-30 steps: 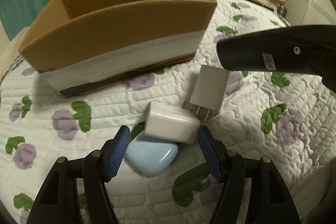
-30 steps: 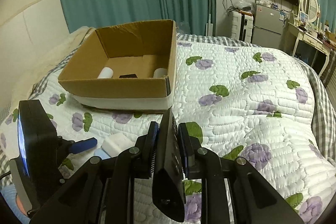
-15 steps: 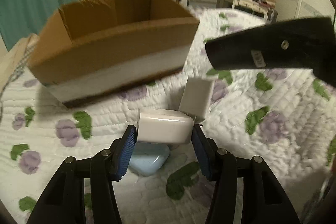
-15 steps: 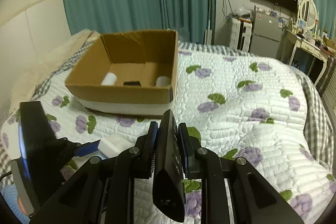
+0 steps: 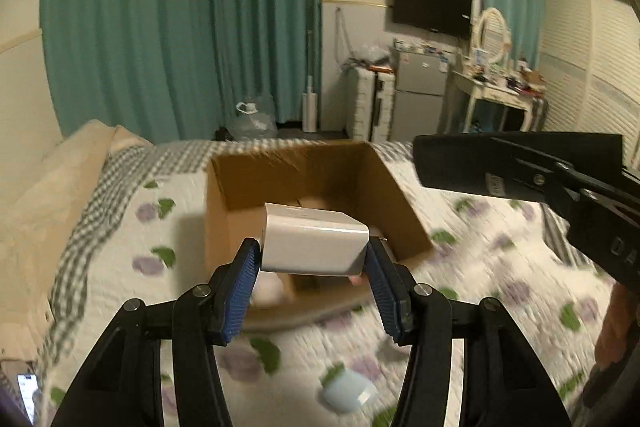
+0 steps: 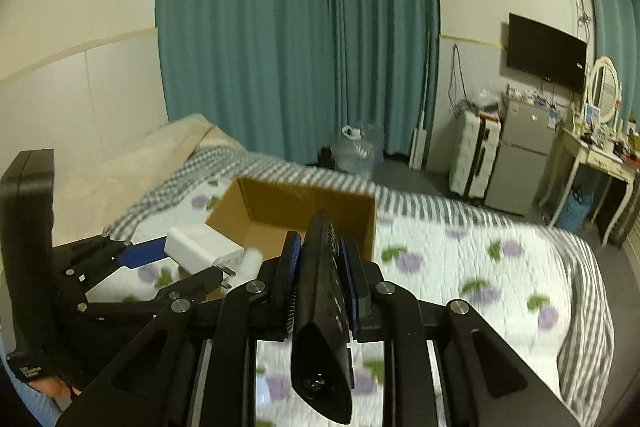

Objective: Organize rigid objects
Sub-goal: 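Drop the white plug and black remote into the box from both grippers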

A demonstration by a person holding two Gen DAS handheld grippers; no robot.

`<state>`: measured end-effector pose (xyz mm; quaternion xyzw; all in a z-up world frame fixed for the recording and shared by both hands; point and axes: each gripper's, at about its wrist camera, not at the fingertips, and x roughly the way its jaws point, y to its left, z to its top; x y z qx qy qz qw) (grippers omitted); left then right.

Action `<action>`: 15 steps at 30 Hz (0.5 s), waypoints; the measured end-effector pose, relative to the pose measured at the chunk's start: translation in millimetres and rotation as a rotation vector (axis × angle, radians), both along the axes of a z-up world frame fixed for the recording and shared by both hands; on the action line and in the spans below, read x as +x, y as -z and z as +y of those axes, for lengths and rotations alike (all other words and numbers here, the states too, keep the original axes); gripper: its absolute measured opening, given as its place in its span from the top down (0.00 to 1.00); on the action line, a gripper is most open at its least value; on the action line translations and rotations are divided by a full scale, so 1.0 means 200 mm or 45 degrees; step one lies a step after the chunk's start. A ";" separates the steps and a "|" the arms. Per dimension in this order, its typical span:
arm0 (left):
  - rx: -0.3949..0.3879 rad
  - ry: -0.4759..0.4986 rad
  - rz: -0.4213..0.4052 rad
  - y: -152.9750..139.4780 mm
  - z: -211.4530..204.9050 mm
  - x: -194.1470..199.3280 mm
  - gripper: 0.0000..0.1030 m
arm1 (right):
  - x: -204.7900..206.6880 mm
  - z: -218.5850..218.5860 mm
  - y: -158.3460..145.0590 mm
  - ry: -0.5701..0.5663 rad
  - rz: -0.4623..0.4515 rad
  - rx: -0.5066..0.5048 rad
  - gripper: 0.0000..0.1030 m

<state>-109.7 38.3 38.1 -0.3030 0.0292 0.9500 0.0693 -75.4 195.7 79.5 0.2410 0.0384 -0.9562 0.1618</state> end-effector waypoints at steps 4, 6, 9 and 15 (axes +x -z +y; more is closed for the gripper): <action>-0.020 -0.044 -0.030 0.05 -0.03 -0.19 0.47 | -0.18 -0.03 0.02 -0.007 0.000 -0.024 0.82; -0.025 -0.053 -0.044 0.09 -0.02 -0.28 0.47 | -0.28 -0.04 0.06 -0.006 -0.015 -0.029 0.82; -0.031 -0.065 -0.064 0.16 -0.02 -0.39 0.47 | -0.43 -0.06 0.16 -0.007 -0.051 -0.045 0.82; -0.064 -0.091 -0.083 0.25 0.00 -0.53 0.44 | -0.60 -0.07 0.31 -0.008 -0.101 -0.058 0.82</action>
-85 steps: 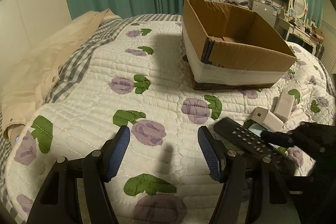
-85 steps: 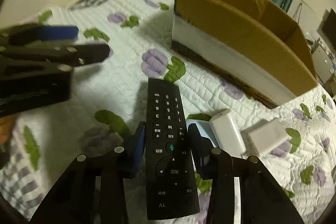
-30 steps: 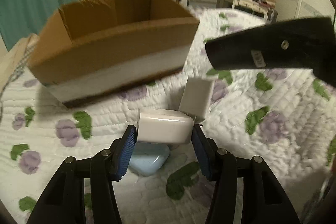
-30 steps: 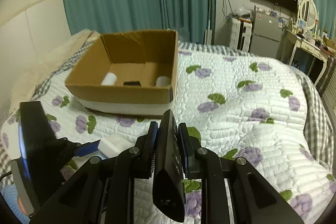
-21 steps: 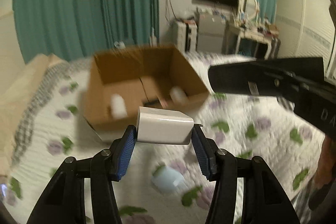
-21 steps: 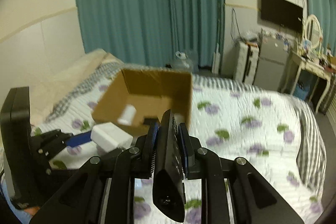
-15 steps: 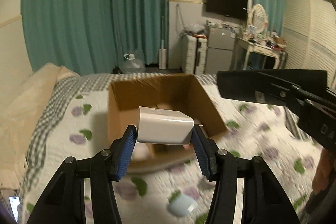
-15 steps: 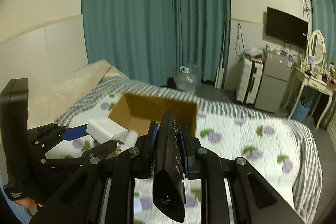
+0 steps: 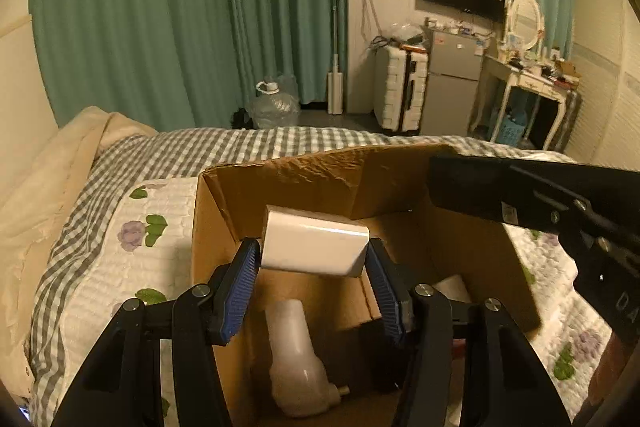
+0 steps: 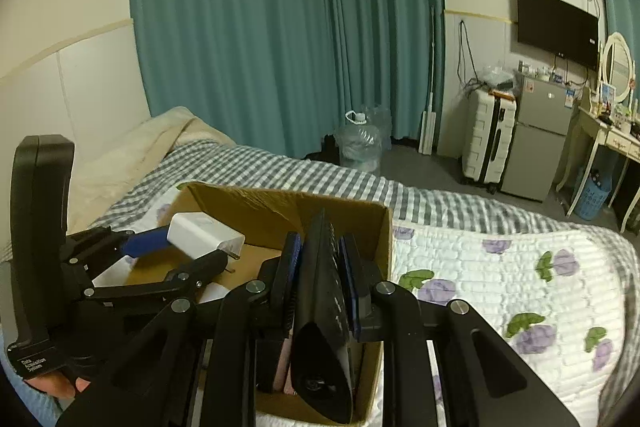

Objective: Organize rigid objects
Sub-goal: 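Drop the white plug and black remote into the box from both grippers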

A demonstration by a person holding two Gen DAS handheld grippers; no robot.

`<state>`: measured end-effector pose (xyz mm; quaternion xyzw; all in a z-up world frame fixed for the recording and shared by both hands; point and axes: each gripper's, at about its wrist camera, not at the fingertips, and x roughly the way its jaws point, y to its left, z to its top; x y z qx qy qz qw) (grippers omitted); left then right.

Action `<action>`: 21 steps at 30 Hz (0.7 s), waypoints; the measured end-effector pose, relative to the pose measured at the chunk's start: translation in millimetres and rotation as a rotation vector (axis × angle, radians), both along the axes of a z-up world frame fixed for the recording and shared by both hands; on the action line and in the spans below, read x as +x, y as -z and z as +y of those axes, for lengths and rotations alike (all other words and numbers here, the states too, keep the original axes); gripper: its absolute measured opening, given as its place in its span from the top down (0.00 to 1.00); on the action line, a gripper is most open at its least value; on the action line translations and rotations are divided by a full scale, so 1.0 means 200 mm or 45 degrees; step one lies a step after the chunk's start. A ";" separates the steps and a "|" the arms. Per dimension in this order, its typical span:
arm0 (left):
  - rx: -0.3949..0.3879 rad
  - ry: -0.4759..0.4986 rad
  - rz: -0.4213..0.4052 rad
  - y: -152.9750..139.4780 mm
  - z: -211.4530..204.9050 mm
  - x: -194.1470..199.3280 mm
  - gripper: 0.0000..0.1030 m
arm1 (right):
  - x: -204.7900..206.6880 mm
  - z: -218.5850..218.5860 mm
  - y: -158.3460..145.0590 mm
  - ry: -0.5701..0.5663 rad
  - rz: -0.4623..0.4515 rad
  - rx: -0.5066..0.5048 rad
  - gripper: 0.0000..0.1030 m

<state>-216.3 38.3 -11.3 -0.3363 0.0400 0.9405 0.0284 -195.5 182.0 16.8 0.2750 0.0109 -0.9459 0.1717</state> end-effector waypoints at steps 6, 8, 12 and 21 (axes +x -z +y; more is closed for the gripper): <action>-0.024 -0.032 0.047 -0.01 -0.01 0.00 0.34 | -0.05 0.01 0.06 0.002 -0.008 0.005 0.82; -0.017 -0.035 0.045 -0.01 -0.03 0.01 0.34 | -0.07 -0.01 0.06 0.009 -0.002 0.001 0.82; 0.005 -0.046 0.036 -0.03 -0.07 0.04 0.34 | -0.11 -0.03 0.07 -0.007 0.014 -0.034 0.81; 0.013 -0.041 0.076 -0.20 -0.07 0.29 0.34 | 0.09 0.06 -0.10 0.073 0.018 -0.068 0.42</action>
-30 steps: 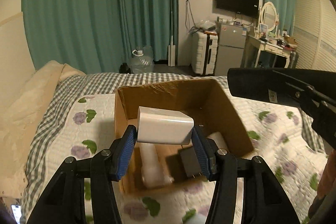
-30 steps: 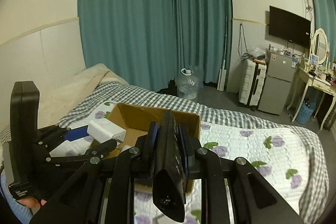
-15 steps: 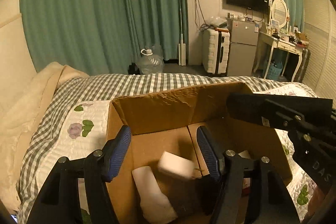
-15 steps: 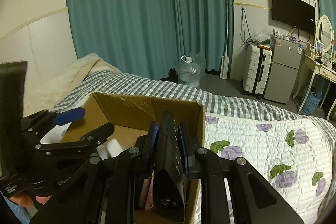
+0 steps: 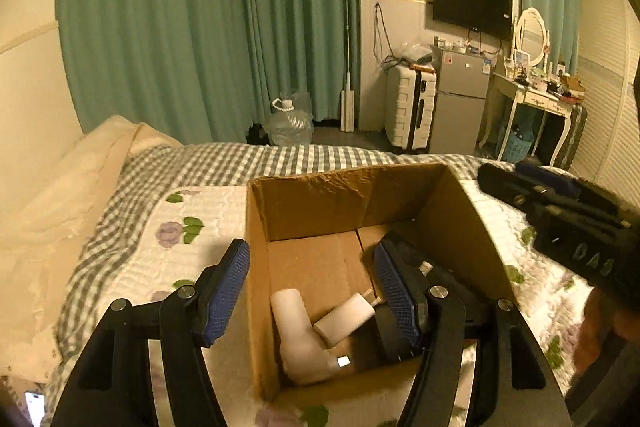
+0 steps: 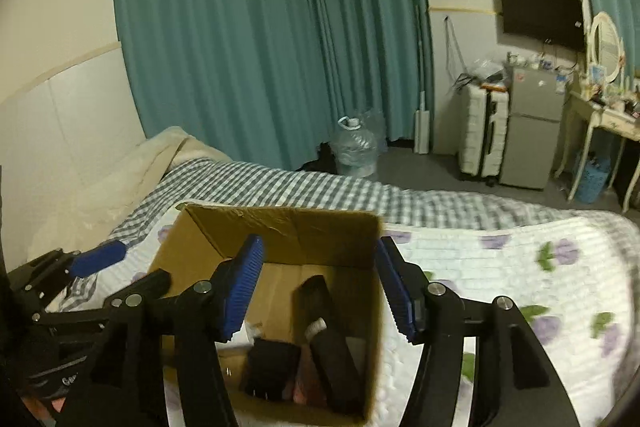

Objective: Organize rigid objects
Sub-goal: 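Drop the white plug and black remote into the box from both grippers, then grasp the light blue earbud case with the left gripper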

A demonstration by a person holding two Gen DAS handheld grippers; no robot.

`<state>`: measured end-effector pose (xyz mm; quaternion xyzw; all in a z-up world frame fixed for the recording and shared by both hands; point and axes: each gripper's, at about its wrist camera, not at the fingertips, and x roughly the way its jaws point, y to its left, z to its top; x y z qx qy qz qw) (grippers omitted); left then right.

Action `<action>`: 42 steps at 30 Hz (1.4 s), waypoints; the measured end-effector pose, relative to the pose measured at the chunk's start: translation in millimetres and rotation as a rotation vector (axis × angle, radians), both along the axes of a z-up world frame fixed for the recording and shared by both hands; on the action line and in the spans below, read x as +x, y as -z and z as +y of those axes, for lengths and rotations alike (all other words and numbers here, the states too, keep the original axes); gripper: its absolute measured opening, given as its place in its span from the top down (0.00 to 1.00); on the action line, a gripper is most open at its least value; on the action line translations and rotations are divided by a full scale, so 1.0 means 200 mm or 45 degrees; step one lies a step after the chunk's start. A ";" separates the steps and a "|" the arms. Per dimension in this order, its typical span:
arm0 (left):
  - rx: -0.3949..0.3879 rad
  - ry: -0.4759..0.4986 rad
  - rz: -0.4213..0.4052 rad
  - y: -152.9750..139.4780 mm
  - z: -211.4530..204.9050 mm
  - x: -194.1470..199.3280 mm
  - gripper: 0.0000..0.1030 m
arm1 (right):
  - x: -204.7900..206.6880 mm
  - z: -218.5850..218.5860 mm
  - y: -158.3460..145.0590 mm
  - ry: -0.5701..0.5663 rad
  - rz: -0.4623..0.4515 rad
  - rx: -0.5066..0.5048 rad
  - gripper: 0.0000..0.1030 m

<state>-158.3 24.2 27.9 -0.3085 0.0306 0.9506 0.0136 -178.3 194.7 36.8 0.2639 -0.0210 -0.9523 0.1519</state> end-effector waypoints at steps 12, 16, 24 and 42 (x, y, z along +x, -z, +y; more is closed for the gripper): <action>0.015 0.020 -0.018 -0.05 0.02 0.45 0.31 | 0.62 0.13 -0.19 0.083 0.009 0.159 0.14; 0.018 0.013 -0.064 0.04 0.04 0.52 0.31 | 0.71 0.14 -0.08 0.097 -0.033 0.173 0.11; 0.062 -0.012 -0.194 0.38 0.08 0.54 0.31 | 0.69 0.15 0.28 0.101 -0.208 0.203 0.11; 0.072 0.155 -0.426 0.74 0.23 0.51 0.31 | 0.58 0.13 0.52 0.137 -0.344 0.279 0.11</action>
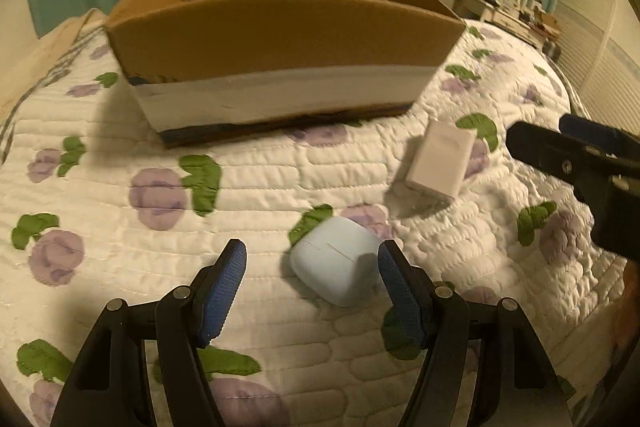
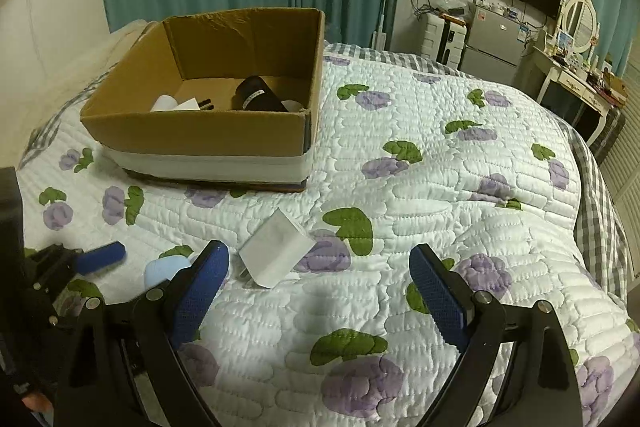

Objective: Organize rigid objects
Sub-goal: 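Grasp the light blue earbud case with the left gripper, then grasp the white square charger with the right gripper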

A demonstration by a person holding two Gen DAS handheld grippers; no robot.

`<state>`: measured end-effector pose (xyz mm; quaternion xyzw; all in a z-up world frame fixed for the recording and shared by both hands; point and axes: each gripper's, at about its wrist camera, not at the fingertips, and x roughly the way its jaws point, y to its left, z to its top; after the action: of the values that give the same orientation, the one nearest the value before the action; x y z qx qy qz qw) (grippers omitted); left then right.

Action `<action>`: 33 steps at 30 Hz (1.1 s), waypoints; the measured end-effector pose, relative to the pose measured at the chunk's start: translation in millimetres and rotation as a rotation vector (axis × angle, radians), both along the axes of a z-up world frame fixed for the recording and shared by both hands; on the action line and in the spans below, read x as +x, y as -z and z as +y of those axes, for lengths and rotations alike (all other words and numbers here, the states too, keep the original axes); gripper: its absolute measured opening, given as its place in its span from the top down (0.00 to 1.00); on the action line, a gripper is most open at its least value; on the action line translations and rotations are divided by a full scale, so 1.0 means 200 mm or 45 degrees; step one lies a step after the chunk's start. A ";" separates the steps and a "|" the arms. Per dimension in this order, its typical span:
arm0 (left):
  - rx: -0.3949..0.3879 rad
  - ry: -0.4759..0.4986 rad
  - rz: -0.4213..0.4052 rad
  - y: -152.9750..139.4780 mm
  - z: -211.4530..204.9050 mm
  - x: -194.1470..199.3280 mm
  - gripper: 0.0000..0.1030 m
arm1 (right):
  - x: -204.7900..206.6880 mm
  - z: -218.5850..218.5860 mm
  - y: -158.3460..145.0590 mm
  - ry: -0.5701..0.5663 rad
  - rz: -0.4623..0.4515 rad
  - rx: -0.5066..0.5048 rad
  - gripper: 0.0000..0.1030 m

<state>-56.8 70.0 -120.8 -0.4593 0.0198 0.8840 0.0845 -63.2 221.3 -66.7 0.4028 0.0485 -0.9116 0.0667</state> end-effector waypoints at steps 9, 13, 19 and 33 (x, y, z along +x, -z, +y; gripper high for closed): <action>-0.067 0.057 -0.021 0.06 0.06 -0.01 0.31 | -0.01 0.01 0.00 0.025 -0.007 -0.017 0.11; -0.060 0.092 -0.012 0.07 0.05 0.00 0.44 | -0.01 0.01 0.01 0.028 -0.007 -0.015 0.11; -0.035 0.056 0.062 -0.03 0.00 0.05 0.44 | -0.01 0.01 0.01 0.026 0.000 -0.018 0.11; -0.092 -0.215 0.174 -0.17 -0.27 -0.04 0.44 | -0.11 -0.17 0.11 -0.094 -0.067 0.031 0.11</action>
<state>-65.5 16.2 -87.6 -0.4006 0.0188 0.9160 -0.0084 -84.7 186.3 -89.4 0.4252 0.0726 -0.8970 0.0965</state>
